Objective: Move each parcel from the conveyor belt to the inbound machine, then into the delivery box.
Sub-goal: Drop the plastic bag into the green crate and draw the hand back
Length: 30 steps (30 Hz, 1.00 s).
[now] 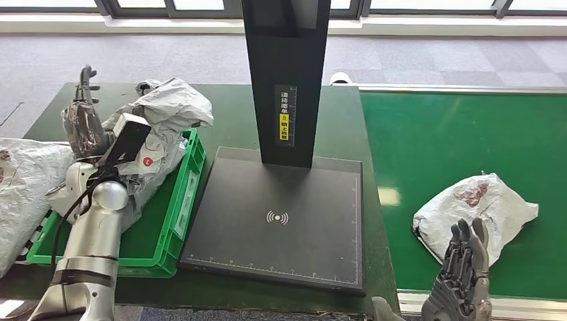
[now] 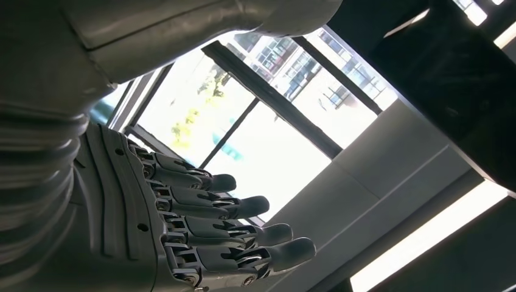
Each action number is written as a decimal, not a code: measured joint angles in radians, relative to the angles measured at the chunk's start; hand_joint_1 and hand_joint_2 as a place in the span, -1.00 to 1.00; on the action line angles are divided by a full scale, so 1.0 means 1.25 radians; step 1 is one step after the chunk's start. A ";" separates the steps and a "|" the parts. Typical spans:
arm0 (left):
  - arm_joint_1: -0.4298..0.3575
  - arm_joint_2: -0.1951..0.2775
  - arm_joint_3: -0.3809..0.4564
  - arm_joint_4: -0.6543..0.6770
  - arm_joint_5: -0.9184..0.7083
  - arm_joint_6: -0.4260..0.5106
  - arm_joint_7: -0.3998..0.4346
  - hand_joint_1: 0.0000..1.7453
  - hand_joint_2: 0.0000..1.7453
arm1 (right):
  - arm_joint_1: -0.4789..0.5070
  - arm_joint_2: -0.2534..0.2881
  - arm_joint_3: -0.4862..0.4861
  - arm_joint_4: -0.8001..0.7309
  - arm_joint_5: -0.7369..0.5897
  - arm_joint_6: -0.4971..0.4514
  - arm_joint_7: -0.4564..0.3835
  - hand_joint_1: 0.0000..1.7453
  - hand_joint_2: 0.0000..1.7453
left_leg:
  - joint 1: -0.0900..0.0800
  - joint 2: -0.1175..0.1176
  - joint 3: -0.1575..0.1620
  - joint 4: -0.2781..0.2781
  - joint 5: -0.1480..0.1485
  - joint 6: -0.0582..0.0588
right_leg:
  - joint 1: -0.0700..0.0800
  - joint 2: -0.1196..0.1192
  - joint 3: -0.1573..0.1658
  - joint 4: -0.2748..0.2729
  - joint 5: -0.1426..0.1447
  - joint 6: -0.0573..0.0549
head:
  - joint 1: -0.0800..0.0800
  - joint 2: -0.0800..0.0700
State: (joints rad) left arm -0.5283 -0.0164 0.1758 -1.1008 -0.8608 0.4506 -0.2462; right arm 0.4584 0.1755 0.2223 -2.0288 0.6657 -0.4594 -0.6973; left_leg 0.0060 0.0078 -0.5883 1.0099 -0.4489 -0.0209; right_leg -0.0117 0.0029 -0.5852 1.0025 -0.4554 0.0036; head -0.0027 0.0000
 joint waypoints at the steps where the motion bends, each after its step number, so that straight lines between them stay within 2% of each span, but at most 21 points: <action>1: 0.020 -0.001 0.001 -0.037 -0.005 0.003 -0.001 -1.00 -1.00 | 0.000 0.000 -0.005 0.000 -0.005 0.005 0.000 -1.00 1.00 | 0.000 0.000 0.000 0.000 0.000 0.000 | 0.000 0.000 0.000 0.000 0.000 0.000 | 0.000 0.000; 6: 0.106 -0.004 0.012 -0.173 -0.071 0.040 0.014 -1.00 -1.00 | 0.002 0.000 -0.020 -0.001 -0.030 0.040 -0.001 -1.00 1.00 | 0.000 -0.001 0.000 0.000 -0.001 0.000 | 0.000 -0.001 0.000 0.000 -0.001 0.000 | 0.000 0.000; 13: 0.216 -0.005 0.048 -0.277 -0.085 0.062 0.021 -1.00 -1.00 | -0.002 -0.016 -0.022 0.004 -0.057 0.057 -0.002 -1.00 1.00 | 0.000 -0.001 0.000 0.000 -0.001 0.000 | 0.000 -0.001 0.000 0.000 -0.002 0.000 | 0.000 0.000; 22: 0.254 -0.005 0.069 -0.300 -0.086 0.057 0.028 -1.00 -1.00 | -0.014 -0.030 -0.022 0.019 -0.065 0.068 -0.002 -1.00 1.00 | 0.000 -0.002 0.000 0.000 -0.001 0.000 | 0.000 -0.002 0.001 0.000 -0.002 0.000 | 0.000 0.000; 24: 0.276 -0.006 0.085 -0.304 -0.043 0.076 -0.003 -1.00 -1.00 | -0.031 -0.042 -0.021 0.038 -0.071 0.064 -0.002 -1.00 1.00 | 0.000 -0.002 0.000 0.000 -0.001 0.000 | 0.000 -0.002 0.001 0.000 -0.002 0.000 | 0.000 0.000; 27: 0.316 -0.017 0.092 -0.348 0.135 0.106 -0.139 -1.00 -1.00 | -0.048 -0.048 -0.022 0.062 -0.070 0.036 0.002 -1.00 1.00 | 0.000 -0.002 0.000 0.000 -0.001 0.000 | 0.000 -0.001 0.001 0.000 -0.002 0.000 | 0.000 0.000; 30: 0.383 -0.042 0.081 -0.434 0.364 0.021 -0.280 -1.00 -1.00 | -0.060 -0.048 -0.045 0.095 -0.053 0.012 0.026 -1.00 1.00 | 0.000 -0.001 0.000 0.000 -0.002 0.001 | 0.000 -0.001 0.001 0.000 -0.003 0.001 | 0.000 0.000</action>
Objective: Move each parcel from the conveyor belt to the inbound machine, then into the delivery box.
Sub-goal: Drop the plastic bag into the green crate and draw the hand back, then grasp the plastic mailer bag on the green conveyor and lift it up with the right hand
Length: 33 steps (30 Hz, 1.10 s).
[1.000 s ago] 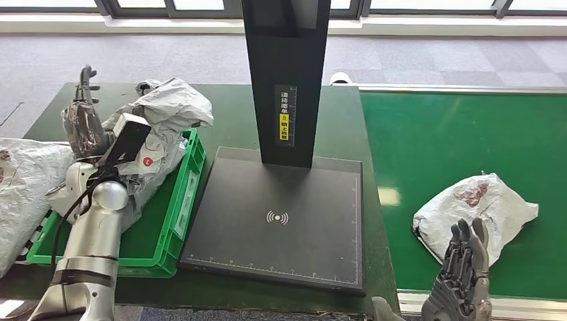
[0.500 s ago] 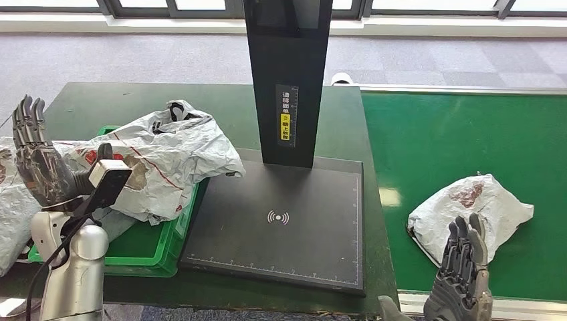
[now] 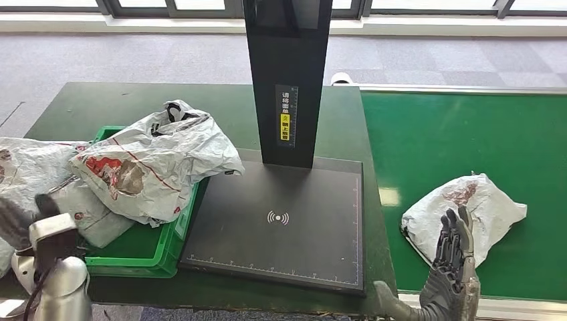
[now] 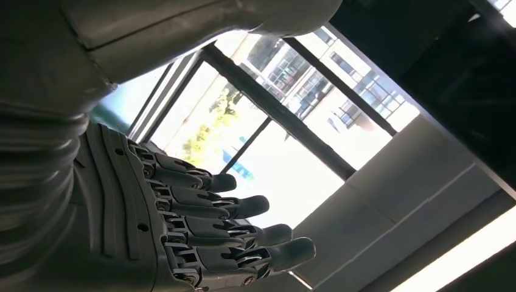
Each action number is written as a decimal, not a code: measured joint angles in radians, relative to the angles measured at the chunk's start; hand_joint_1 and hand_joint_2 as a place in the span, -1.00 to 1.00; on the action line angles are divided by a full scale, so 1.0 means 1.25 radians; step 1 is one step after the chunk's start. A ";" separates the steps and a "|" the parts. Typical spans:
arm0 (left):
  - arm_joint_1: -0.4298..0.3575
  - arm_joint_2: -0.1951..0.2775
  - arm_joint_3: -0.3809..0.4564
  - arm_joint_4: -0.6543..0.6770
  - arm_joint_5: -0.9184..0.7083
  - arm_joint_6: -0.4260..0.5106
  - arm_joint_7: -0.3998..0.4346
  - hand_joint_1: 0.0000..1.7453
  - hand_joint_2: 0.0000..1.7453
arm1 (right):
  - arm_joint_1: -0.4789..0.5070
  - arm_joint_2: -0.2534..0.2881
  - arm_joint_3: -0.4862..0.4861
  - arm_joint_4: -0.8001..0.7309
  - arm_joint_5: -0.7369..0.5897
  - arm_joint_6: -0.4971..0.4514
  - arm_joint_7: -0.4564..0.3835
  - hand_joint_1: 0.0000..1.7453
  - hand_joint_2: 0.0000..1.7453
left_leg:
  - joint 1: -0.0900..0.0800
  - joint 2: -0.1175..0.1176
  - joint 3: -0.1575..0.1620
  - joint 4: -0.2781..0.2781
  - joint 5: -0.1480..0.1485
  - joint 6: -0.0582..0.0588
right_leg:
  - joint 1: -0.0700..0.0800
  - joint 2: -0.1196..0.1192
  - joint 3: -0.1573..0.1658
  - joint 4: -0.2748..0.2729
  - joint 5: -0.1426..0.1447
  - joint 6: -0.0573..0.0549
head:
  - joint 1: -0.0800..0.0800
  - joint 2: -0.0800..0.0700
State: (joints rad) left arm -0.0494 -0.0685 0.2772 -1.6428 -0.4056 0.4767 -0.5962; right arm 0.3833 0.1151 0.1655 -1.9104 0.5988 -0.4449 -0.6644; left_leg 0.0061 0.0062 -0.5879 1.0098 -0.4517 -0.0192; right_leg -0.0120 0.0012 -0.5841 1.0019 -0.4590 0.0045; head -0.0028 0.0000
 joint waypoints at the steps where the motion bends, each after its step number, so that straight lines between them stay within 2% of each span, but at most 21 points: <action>1: 0.024 -0.008 -0.009 -0.027 0.052 -0.042 -0.027 -1.00 -1.00 | -0.003 0.000 -0.015 0.011 0.006 -0.004 0.009 -1.00 1.00 | 0.000 0.000 0.000 0.000 0.000 0.001 | 0.000 0.000 0.000 0.000 -0.001 0.001 | 0.000 0.000; 3: 0.068 -0.022 -0.034 -0.070 0.118 -0.123 -0.051 -1.00 -1.00 | -0.009 0.000 -0.053 0.032 0.017 0.005 0.031 -1.00 1.00 | 0.000 -0.001 0.000 0.000 -0.001 0.002 | -0.001 -0.001 0.001 0.000 -0.002 0.002 | 0.000 0.000; 7: 0.131 -0.030 -0.106 -0.134 0.202 -0.281 -0.056 -1.00 -1.00 | -0.043 0.002 -0.156 0.106 0.080 0.028 0.079 -1.00 1.00 | -0.001 -0.001 0.000 0.000 -0.002 0.003 | -0.002 -0.001 0.001 0.000 -0.002 0.003 | 0.000 0.000; 9: 0.147 -0.030 -0.147 -0.159 0.224 -0.329 -0.056 -1.00 -1.00 | -0.071 0.002 -0.213 0.158 0.116 0.023 0.096 -1.00 1.00 | -0.001 -0.001 0.000 0.000 -0.002 0.003 | -0.003 -0.002 0.001 0.000 -0.001 0.003 | 0.000 0.000; 12: 0.161 -0.029 -0.190 -0.184 0.231 -0.347 -0.056 -1.00 -1.00 | -0.102 0.002 -0.278 0.217 0.131 0.020 0.105 -1.00 1.00 | -0.002 -0.002 0.000 0.000 -0.001 0.003 | -0.003 -0.002 0.002 0.000 -0.001 0.004 | 0.000 0.000; 19: 0.172 -0.028 -0.248 -0.200 0.187 -0.337 -0.056 -1.00 -1.00 | -0.164 -0.005 -0.352 0.328 0.144 0.039 0.158 -1.00 1.00 | -0.002 -0.001 0.001 0.000 -0.001 0.003 | -0.002 -0.002 0.002 0.000 -0.001 0.004 | 0.000 0.000; 22: 0.176 -0.028 -0.272 -0.200 0.188 -0.336 -0.056 -1.00 -1.00 | -0.196 -0.018 -0.387 0.387 0.143 0.047 0.161 -1.00 1.00 | -0.002 -0.002 0.001 0.000 -0.001 0.003 | -0.003 -0.003 0.002 0.000 -0.001 0.004 | 0.000 0.000; 24: 0.178 -0.028 -0.281 -0.200 0.192 -0.335 -0.056 -1.00 -1.00 | -0.211 -0.025 -0.401 0.418 0.156 0.043 0.167 -1.00 0.00 | -0.002 -0.001 0.001 0.000 -0.001 0.003 | -0.003 -0.002 0.002 0.000 -0.001 0.004 | 0.000 0.000; 26: 0.181 -0.028 -0.289 -0.200 0.202 -0.338 -0.056 -1.00 -1.00 | -0.231 -0.033 -0.412 0.458 0.182 0.034 0.179 -1.00 0.00 | -0.002 -0.001 0.001 0.000 -0.001 0.003 | -0.003 -0.002 0.002 0.000 -0.001 0.004 | 0.000 0.000; 28: 0.186 -0.029 -0.293 -0.195 0.213 -0.348 -0.056 -1.00 -1.00 | -0.263 -0.050 -0.421 0.517 0.212 0.020 0.195 -1.00 1.00 | -0.002 -0.001 0.001 0.000 -0.001 0.003 | -0.003 -0.002 0.002 0.000 -0.001 0.004 | 0.000 0.000; 33: 0.185 -0.037 -0.296 -0.158 0.209 -0.363 -0.056 -1.00 -1.00 | -0.350 -0.106 -0.431 0.693 0.301 -0.020 0.238 -1.00 1.00 | -0.002 -0.001 0.001 0.000 -0.001 0.004 | -0.004 -0.002 0.002 0.000 0.000 0.005 | 0.000 0.000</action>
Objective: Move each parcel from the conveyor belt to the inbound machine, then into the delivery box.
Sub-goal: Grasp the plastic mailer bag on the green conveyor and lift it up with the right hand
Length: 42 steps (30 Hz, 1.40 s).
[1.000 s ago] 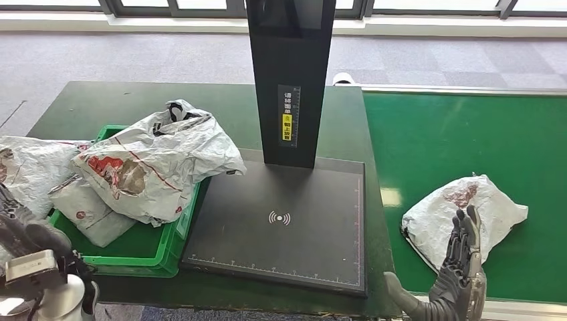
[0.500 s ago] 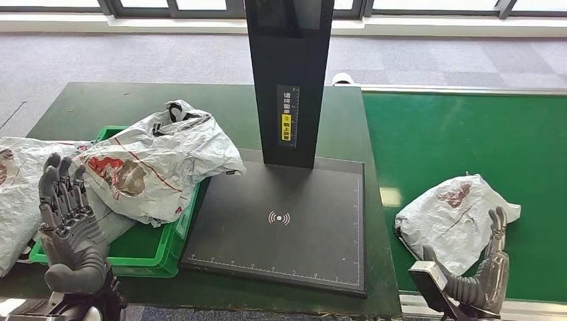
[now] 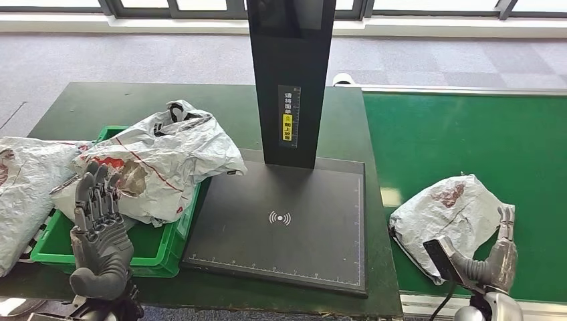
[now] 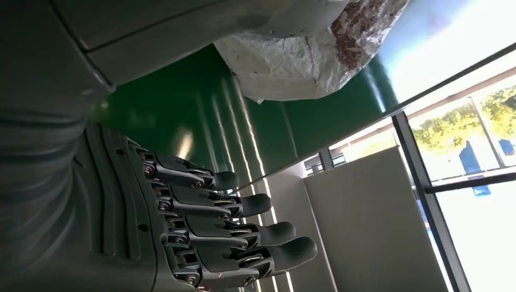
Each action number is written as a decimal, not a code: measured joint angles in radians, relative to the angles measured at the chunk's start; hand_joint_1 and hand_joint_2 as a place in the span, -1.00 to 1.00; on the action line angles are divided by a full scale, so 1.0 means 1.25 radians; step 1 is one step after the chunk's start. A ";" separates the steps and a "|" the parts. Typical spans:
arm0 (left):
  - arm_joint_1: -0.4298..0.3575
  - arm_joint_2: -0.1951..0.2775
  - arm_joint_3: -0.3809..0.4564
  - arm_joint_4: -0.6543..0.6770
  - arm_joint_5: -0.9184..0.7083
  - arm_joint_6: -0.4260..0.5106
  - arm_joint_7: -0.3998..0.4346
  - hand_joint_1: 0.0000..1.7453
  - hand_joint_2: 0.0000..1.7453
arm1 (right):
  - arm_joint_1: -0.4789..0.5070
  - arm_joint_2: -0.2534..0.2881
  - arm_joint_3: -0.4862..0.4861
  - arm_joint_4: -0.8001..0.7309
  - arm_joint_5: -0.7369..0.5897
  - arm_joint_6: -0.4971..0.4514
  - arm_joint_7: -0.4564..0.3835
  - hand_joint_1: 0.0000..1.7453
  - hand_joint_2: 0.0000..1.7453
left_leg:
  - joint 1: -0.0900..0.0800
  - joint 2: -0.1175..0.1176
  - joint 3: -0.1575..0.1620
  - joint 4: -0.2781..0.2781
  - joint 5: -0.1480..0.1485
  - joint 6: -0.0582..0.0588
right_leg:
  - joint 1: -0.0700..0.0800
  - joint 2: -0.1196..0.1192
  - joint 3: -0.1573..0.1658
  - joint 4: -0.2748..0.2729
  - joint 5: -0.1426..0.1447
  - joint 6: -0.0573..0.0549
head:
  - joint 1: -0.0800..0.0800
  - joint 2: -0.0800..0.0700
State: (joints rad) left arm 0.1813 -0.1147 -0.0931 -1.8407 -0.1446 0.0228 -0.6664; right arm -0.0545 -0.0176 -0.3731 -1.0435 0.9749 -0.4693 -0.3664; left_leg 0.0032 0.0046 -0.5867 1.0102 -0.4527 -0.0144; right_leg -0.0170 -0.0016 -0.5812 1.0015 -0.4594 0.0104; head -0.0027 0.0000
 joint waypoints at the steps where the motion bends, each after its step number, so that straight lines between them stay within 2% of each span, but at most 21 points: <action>1: -0.004 -0.004 0.000 0.010 -0.005 0.001 0.000 -1.00 -1.00 | -0.018 -0.010 0.000 0.039 0.018 -0.005 0.011 -1.00 1.00 | 0.000 0.000 0.000 0.000 0.000 0.000 | 0.000 0.000 0.000 0.000 0.000 0.000 | 0.000 0.000; 7: -0.030 -0.038 0.000 0.061 -0.060 0.033 0.000 -1.00 -1.00 | -0.147 -0.056 0.000 0.282 0.075 0.020 0.044 -1.00 1.00 | 0.000 0.000 0.000 0.000 0.001 0.000 | 0.000 0.001 0.000 0.000 0.001 0.000 | 0.000 0.000; 12: -0.035 -0.054 0.000 0.079 -0.083 0.055 0.000 -1.00 -1.00 | -0.233 -0.074 0.000 0.409 0.090 0.033 0.060 -1.00 1.00 | 0.000 -0.001 0.000 0.000 0.001 0.001 | 0.000 0.000 0.000 0.000 0.002 0.001 | 0.000 0.000; 17: -0.037 -0.059 0.000 0.089 -0.093 0.057 0.000 -1.00 -1.00 | -0.263 -0.085 0.000 0.467 0.086 0.033 0.072 -1.00 1.00 | 0.000 -0.001 0.000 0.000 0.001 0.001 | 0.000 0.000 -0.001 0.000 0.001 0.001 | 0.000 0.000; 25: -0.068 -0.057 0.000 0.119 -0.105 0.057 0.000 -1.00 -1.00 | -0.252 -0.102 -0.001 0.519 0.072 0.013 0.149 -1.00 1.00 | 0.000 -0.002 -0.001 0.000 0.001 0.001 | 0.000 0.000 -0.001 0.000 0.001 0.001 | 0.000 0.000; 27: -0.076 -0.054 -0.002 0.126 -0.099 0.061 0.000 -1.00 -1.00 | -0.251 -0.104 -0.001 0.532 0.081 0.053 0.181 -1.00 1.00 | 0.000 -0.001 -0.001 0.000 0.001 0.001 | 0.000 0.000 -0.001 0.000 0.001 0.001 | 0.000 0.000; 31: -0.098 -0.048 -0.005 0.139 -0.086 0.067 0.000 -1.00 -1.00 | -0.264 -0.104 0.000 0.556 0.137 0.212 0.305 -1.00 1.00 | 0.000 0.000 0.002 0.000 0.000 0.000 | 0.001 0.002 0.001 0.000 0.001 0.000 | 0.000 0.000; 32: -0.102 -0.048 -0.005 0.142 -0.084 0.068 0.000 -1.00 -1.00 | -0.271 -0.104 0.002 0.559 0.149 0.236 0.326 -0.95 1.00 | 0.000 0.001 0.003 0.000 0.000 0.000 | 0.002 0.002 0.003 -0.001 0.001 0.000 | 0.000 0.000; 33: -0.105 -0.047 -0.005 0.144 -0.084 0.070 0.000 -1.00 -1.00 | -0.277 -0.104 0.004 0.563 0.160 0.255 0.343 -0.55 1.00 | 0.001 0.001 0.004 0.000 -0.001 0.000 | 0.002 0.003 0.004 -0.001 0.001 0.000 | 0.000 0.000; 36: -0.106 -0.046 -0.005 0.146 -0.081 0.088 0.000 -1.00 -1.00 | -0.296 -0.103 0.014 0.570 0.187 0.290 0.367 0.90 1.00 | 0.003 0.002 0.006 0.000 -0.001 0.001 | 0.002 0.003 0.008 -0.002 0.001 0.001 | 0.000 0.000; 37: -0.105 -0.045 -0.005 0.145 -0.078 0.098 0.000 -1.00 -1.00 | -0.304 -0.102 0.019 0.571 0.195 0.296 0.370 1.00 1.00 | 0.003 0.002 0.006 0.000 -0.001 0.001 | 0.002 0.003 0.009 -0.003 0.001 0.001 | 0.000 0.000; 41: -0.095 -0.042 -0.009 0.136 -0.060 0.150 0.000 -1.00 -1.00 | -0.332 -0.091 0.027 0.578 0.208 0.263 0.351 0.79 1.00 | 0.002 0.002 0.001 0.001 -0.001 0.002 | 0.001 0.003 0.010 -0.004 0.003 0.003 | 0.000 0.000; 42: -0.092 -0.041 -0.012 0.134 -0.056 0.164 0.000 -1.00 -1.00 | -0.338 -0.087 0.027 0.579 0.208 0.244 0.339 0.83 1.00 | 0.001 0.002 0.001 0.001 0.000 0.003 | 0.001 0.003 0.009 -0.004 0.003 0.003 | 0.000 0.000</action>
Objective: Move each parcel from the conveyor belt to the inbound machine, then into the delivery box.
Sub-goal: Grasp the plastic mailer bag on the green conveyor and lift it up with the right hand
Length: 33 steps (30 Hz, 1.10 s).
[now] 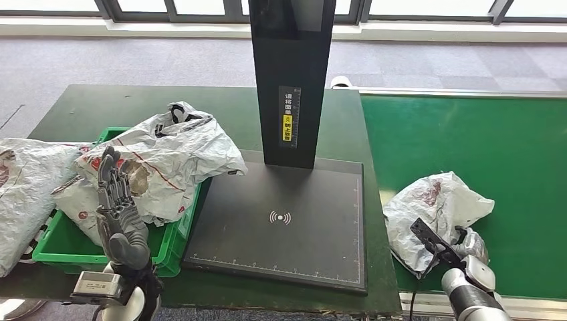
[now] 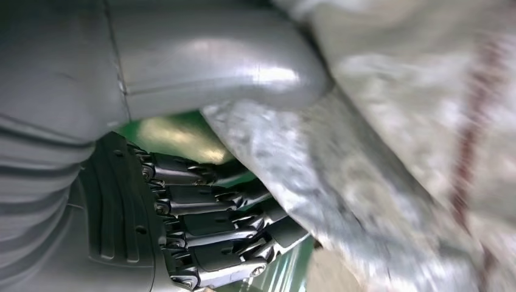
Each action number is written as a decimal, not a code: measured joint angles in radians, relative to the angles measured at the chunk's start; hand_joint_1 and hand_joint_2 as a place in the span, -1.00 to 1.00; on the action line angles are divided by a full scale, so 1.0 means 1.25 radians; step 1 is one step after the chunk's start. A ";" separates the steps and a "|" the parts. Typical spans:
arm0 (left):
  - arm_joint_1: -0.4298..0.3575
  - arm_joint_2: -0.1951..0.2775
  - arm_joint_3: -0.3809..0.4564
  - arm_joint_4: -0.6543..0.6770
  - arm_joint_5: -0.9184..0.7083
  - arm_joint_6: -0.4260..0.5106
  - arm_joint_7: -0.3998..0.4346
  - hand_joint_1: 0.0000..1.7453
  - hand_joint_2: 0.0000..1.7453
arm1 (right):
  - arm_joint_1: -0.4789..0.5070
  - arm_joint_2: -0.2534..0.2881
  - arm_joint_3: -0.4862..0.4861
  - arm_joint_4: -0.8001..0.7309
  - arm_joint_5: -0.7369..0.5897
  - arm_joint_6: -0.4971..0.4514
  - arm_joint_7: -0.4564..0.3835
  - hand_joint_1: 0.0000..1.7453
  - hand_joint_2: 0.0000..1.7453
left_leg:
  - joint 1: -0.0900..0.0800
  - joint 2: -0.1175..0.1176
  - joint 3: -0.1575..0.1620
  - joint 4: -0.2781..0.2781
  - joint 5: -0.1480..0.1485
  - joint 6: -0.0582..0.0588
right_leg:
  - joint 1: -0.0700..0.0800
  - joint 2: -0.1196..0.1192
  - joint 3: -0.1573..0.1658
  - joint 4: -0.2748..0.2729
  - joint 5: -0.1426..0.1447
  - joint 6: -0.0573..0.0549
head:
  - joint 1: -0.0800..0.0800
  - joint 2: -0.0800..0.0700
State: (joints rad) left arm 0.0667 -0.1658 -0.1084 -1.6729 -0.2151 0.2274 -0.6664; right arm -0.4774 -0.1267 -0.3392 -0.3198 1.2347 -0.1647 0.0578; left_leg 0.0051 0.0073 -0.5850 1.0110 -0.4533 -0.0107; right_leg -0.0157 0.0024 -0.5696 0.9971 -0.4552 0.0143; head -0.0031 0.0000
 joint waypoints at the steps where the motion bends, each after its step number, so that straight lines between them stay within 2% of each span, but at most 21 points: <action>1: 0.003 0.001 -0.004 -0.001 0.003 0.013 0.000 -1.00 -1.00 | -0.007 0.004 0.000 0.001 0.000 -0.020 -0.012 0.89 1.00 | 0.000 0.000 0.001 0.000 0.001 0.000 | 0.000 0.000 -0.001 0.000 0.001 0.000 | 0.000 0.000; 3: 0.006 0.004 -0.013 -0.003 0.006 0.028 0.000 -1.00 -1.00 | -0.019 0.011 0.000 0.004 -0.001 -0.047 -0.031 1.00 1.00 | -0.001 -0.001 0.002 0.000 0.004 0.001 | 0.000 -0.001 -0.003 0.000 0.002 0.000 | 0.000 0.000; 8: 0.007 0.005 -0.021 -0.002 0.014 0.033 0.000 -1.00 -1.00 | -0.040 0.022 0.000 0.006 -0.015 -0.088 -0.085 1.00 1.00 | -0.001 -0.004 -0.001 0.001 0.005 0.001 | 0.000 -0.003 -0.006 0.001 0.003 0.000 | 0.000 0.000; 14: 0.007 0.004 -0.024 0.000 0.009 0.047 0.000 -1.00 -1.00 | -0.057 0.032 0.000 0.006 -0.042 -0.089 -0.134 1.00 1.00 | -0.001 -0.004 -0.003 0.001 0.005 0.001 | 0.000 -0.003 -0.008 0.001 0.003 0.000 | 0.000 0.000; 17: 0.009 0.004 -0.026 -0.001 0.006 0.061 0.000 -1.00 -1.00 | -0.066 0.036 -0.003 0.006 -0.060 -0.113 -0.166 1.00 1.00 | -0.001 -0.004 -0.004 0.001 0.005 0.001 | 0.000 -0.003 -0.008 0.001 0.003 0.000 | 0.000 0.000; 22: 0.021 0.004 -0.027 -0.008 0.002 0.077 0.000 -1.00 -1.00 | -0.082 0.041 -0.030 0.002 -0.131 -0.209 -0.288 1.00 1.00 | -0.001 -0.004 -0.004 0.001 0.005 0.001 | -0.001 -0.003 -0.009 0.001 0.003 0.000 | 0.000 0.000; 25: 0.025 0.004 -0.027 -0.011 0.001 0.079 0.000 -1.00 -1.00 | -0.087 0.041 -0.040 0.000 -0.152 -0.222 -0.318 1.00 1.00 | -0.001 -0.004 -0.004 0.001 0.005 0.001 | -0.001 -0.003 -0.009 0.001 0.003 0.000 | 0.000 0.000; 30: 0.031 0.002 -0.027 -0.020 -0.002 0.090 0.000 -1.00 -1.00 | -0.085 0.050 -0.069 -0.042 -0.282 -0.249 -0.496 1.00 1.00 | -0.001 -0.004 -0.005 0.001 0.005 0.001 | -0.001 -0.003 -0.009 0.001 0.003 0.000 | 0.000 0.000; 33: 0.043 0.002 -0.027 -0.031 0.003 0.105 0.000 -1.00 -1.00 | -0.061 0.067 -0.066 -0.132 -0.372 -0.236 -0.558 1.00 1.00 | -0.001 -0.004 -0.005 0.001 0.005 0.001 | 0.000 -0.003 -0.009 0.001 0.003 0.000 | 0.000 0.000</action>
State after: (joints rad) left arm 0.1199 -0.1628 -0.1427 -1.7115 -0.2119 0.3587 -0.6664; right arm -0.5536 -0.0425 -0.4221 -0.4844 0.7704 -0.4600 -0.6395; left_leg 0.0040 0.0020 -0.5909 1.0117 -0.4470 -0.0092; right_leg -0.0163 -0.0019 -0.5814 0.9982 -0.4517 0.0147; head -0.0031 0.0000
